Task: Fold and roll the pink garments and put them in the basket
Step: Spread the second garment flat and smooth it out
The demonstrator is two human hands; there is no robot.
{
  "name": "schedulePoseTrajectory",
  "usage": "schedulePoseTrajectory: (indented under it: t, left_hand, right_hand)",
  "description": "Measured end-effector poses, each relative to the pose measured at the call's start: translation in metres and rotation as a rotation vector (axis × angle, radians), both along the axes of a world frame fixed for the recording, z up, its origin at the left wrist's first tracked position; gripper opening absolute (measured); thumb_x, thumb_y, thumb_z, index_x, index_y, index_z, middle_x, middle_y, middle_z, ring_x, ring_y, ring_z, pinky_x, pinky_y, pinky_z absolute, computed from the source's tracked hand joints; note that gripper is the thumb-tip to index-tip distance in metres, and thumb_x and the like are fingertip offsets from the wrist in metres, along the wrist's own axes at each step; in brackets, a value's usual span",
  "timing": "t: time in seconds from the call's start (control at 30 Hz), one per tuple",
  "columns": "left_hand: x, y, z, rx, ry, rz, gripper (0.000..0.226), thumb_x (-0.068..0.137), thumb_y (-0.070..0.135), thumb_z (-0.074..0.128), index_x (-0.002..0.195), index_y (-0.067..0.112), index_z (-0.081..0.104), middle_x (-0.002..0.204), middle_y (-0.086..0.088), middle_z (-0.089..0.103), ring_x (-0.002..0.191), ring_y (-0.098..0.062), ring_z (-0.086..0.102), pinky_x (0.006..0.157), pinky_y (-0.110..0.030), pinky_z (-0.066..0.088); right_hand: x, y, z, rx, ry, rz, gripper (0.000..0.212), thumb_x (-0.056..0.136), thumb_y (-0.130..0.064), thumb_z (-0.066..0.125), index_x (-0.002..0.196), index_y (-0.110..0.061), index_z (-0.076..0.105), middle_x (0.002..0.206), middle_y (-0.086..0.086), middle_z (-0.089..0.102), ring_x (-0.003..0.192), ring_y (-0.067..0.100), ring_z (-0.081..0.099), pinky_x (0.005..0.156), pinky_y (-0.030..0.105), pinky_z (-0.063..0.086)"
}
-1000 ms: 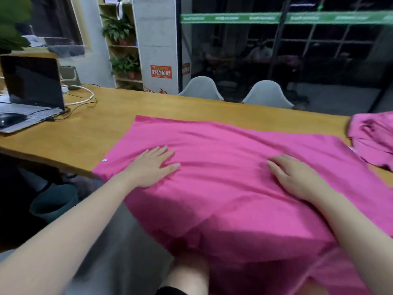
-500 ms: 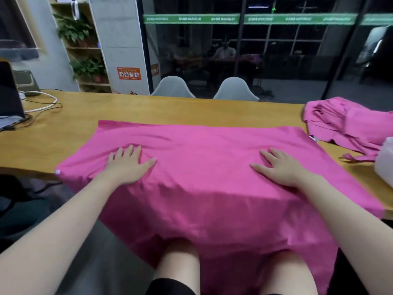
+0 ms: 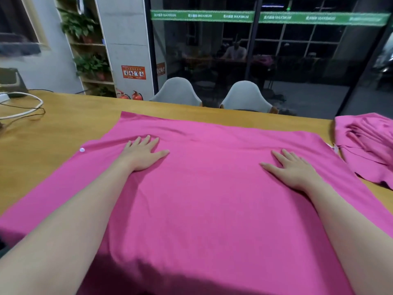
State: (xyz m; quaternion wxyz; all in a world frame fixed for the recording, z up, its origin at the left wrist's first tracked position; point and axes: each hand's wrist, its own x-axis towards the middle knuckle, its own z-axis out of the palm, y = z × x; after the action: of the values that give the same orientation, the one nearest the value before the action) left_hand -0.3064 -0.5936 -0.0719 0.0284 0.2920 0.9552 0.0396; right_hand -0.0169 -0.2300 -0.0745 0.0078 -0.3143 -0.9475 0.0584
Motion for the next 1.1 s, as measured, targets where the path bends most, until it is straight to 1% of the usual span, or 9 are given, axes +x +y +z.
schedulePoseTrajectory:
  t: [0.3,0.37,0.43,0.5,0.6,0.73,0.9,1.0,1.1]
  left_hand:
    - [-0.073,0.078,0.002,0.048,0.002,-0.026,0.090,0.089,0.086,0.019,0.163,0.034,0.014,0.171,0.001,0.006,0.157,-0.027,0.007,0.127,-0.050,0.006]
    - [-0.076,0.077,0.001,0.104,0.010,-0.030,0.087,0.092,0.082,0.026,0.162,0.029,0.023,0.169,-0.001,0.016,0.156,-0.027,0.014,0.127,-0.050,0.010]
    - [-0.071,0.073,0.005,0.115,0.163,-0.049,0.074,0.095,0.070,0.039,0.150,0.020,0.047,0.155,-0.007,0.045,0.144,-0.029,0.038,0.121,-0.050,0.027]
    - [-0.057,0.072,0.017,0.053,0.394,-0.088,0.043,0.095,0.050,0.051,0.116,0.014,0.063,0.119,-0.009,0.063,0.112,-0.030,0.056,0.100,-0.046,0.045]
    - [-0.020,0.070,0.034,0.050,0.305,-0.079,0.011,0.097,0.026,0.049,0.091,0.016,0.051,0.103,-0.011,0.066,0.096,-0.034,0.062,0.076,-0.039,0.049]
    - [0.015,0.057,0.022,-0.040,0.207,-0.121,0.026,0.102,0.028,0.041,0.118,0.014,0.055,0.118,-0.015,0.060,0.111,-0.036,0.059,0.091,-0.043,0.049]
    - [0.054,0.022,0.032,-0.038,0.001,-0.148,0.036,0.104,0.034,0.045,0.132,0.013,0.051,0.130,-0.014,0.057,0.119,-0.033,0.055,0.100,-0.040,0.044]
    - [0.090,-0.002,0.031,-0.015,0.182,-0.088,0.034,0.102,0.019,0.040,0.131,0.012,0.054,0.127,-0.014,0.057,0.118,-0.035,0.056,0.097,-0.043,0.047]
    - [0.126,-0.027,0.026,0.001,0.184,-0.073,0.032,0.099,0.013,0.040,0.125,0.014,0.059,0.122,-0.013,0.062,0.115,-0.034,0.060,0.091,-0.043,0.051]
  right_hand:
    - [-0.073,0.074,0.000,0.014,-0.022,-0.039,0.101,0.079,-0.093,0.016,0.162,-0.036,0.015,0.171,-0.002,0.007,0.158,0.019,0.005,0.127,0.046,0.009]
    - [-0.080,0.077,-0.001,0.012,-0.008,-0.031,0.099,0.081,-0.092,0.019,0.162,-0.035,0.017,0.171,-0.001,0.008,0.158,0.019,0.006,0.127,0.046,0.010]
    - [-0.079,0.072,-0.003,0.054,0.090,-0.012,0.091,0.087,-0.086,0.032,0.159,-0.031,0.028,0.170,0.004,0.015,0.156,0.023,0.013,0.125,0.045,0.015]
    - [-0.076,0.065,-0.001,0.249,0.246,0.085,0.070,0.092,-0.074,0.042,0.143,-0.028,0.054,0.154,0.009,0.044,0.143,0.029,0.040,0.114,0.046,0.035]
    - [-0.071,0.044,0.007,0.348,0.259,0.175,0.044,0.094,-0.057,0.044,0.101,-0.022,0.070,0.104,0.000,0.064,0.102,0.028,0.064,0.079,0.041,0.054]
    - [-0.061,0.019,0.017,0.298,0.158,0.132,0.029,0.103,-0.039,0.045,0.109,-0.019,0.066,0.110,0.002,0.062,0.106,0.028,0.062,0.078,0.041,0.053]
    - [-0.034,-0.012,0.030,0.205,-0.015,0.126,0.039,0.103,-0.049,0.038,0.120,-0.020,0.060,0.122,0.004,0.060,0.112,0.029,0.061,0.084,0.039,0.049]
    - [-0.006,-0.047,0.040,0.202,-0.004,0.131,0.041,0.102,-0.052,0.041,0.122,-0.022,0.061,0.123,0.003,0.059,0.113,0.028,0.061,0.085,0.039,0.049]
    - [0.028,-0.087,0.044,0.213,-0.029,0.149,0.041,0.100,-0.055,0.044,0.120,-0.024,0.062,0.123,0.002,0.060,0.115,0.027,0.060,0.086,0.039,0.048]
